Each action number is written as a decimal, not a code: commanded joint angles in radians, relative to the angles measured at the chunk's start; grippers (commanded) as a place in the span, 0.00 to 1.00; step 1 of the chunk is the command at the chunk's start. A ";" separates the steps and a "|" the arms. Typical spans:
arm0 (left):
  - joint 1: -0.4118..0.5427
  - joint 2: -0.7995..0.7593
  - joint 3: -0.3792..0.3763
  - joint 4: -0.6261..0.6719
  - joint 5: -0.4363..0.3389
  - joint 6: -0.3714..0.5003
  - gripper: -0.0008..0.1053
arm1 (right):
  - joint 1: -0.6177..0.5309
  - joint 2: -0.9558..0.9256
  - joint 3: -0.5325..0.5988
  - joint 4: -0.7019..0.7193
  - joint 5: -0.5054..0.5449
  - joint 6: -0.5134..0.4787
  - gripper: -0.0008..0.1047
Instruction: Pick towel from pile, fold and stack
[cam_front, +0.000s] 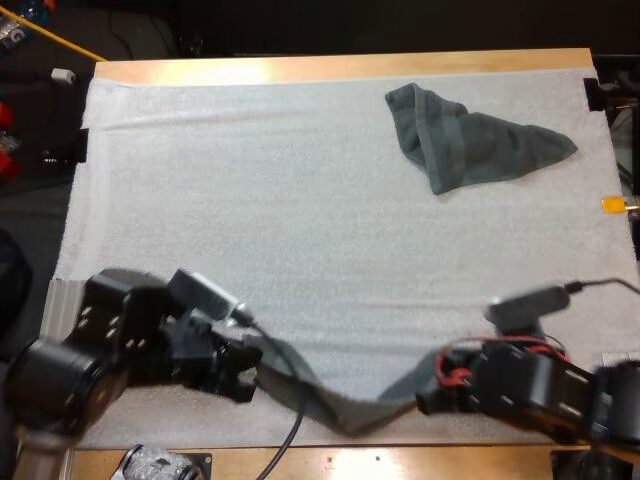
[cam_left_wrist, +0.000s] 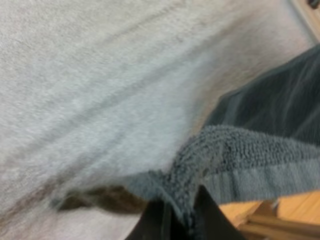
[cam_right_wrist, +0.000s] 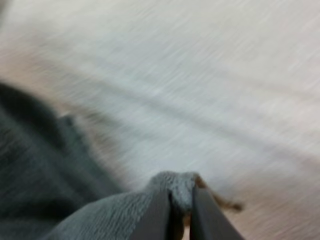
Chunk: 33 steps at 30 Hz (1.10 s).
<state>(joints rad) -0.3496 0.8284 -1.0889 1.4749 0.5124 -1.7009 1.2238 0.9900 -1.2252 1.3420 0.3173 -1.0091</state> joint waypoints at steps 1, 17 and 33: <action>-0.005 0.024 0.009 -0.031 -0.024 0.025 0.01 | -0.039 0.029 -0.006 0.005 0.031 -0.055 0.01; 0.000 0.520 0.025 -0.538 -0.030 0.024 0.01 | -0.630 0.444 -0.006 -0.427 -0.278 -0.372 0.01; 0.034 0.665 0.025 -0.797 -0.233 0.015 0.01 | -0.713 0.605 -0.006 -0.455 -0.263 -0.294 0.01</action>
<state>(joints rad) -0.3181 1.4986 -1.0639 0.7013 0.2967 -1.6760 0.5170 1.5982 -1.2252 0.8920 0.0539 -1.3060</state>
